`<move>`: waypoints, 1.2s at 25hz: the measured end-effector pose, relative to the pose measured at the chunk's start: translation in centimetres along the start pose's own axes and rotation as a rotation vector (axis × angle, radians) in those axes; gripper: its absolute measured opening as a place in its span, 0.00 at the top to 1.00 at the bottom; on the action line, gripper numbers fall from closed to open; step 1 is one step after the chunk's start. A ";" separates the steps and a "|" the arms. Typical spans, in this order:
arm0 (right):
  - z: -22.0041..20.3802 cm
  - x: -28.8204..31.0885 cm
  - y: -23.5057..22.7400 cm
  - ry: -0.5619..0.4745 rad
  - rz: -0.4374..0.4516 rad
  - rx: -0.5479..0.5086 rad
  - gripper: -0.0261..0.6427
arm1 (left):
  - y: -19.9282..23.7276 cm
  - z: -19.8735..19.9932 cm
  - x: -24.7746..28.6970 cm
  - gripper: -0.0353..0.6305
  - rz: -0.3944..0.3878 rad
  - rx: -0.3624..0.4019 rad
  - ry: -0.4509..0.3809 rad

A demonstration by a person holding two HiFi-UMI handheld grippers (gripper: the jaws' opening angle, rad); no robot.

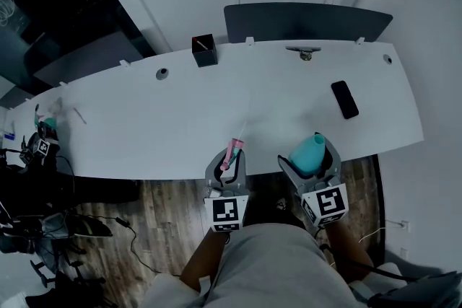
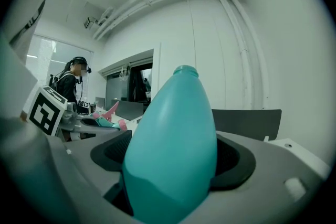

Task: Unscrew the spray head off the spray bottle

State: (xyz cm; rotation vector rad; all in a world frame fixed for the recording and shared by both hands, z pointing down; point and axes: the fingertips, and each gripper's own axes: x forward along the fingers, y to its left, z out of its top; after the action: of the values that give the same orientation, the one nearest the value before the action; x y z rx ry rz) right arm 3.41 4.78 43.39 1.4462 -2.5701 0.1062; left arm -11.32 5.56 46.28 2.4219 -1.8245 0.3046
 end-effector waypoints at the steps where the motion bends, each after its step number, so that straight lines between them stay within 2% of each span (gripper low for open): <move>1: 0.0 0.0 -0.3 -0.005 -0.001 0.004 0.29 | -0.4 0.3 0.2 0.81 0.000 0.012 -0.007; 4: 0.0 -0.3 -0.6 -0.010 0.004 0.011 0.29 | -1.3 0.9 0.4 0.81 0.001 0.027 -0.014; 10: -0.1 -0.9 -0.9 -0.019 0.008 0.026 0.29 | -2.5 1.4 0.6 0.81 -0.008 -0.008 -0.023; 13: -0.2 -1.0 -1.2 -0.020 0.009 0.021 0.29 | -2.9 1.5 0.8 0.81 -0.011 0.002 -0.026; 30: 0.1 -0.5 -1.3 -0.024 0.014 0.016 0.29 | -3.1 1.3 1.1 0.81 -0.020 0.012 -0.013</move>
State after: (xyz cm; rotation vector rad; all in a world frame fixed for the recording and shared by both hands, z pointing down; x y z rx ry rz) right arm 4.76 4.44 43.13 1.4432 -2.6047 0.1129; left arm -7.91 5.13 45.39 2.4542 -1.8077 0.3004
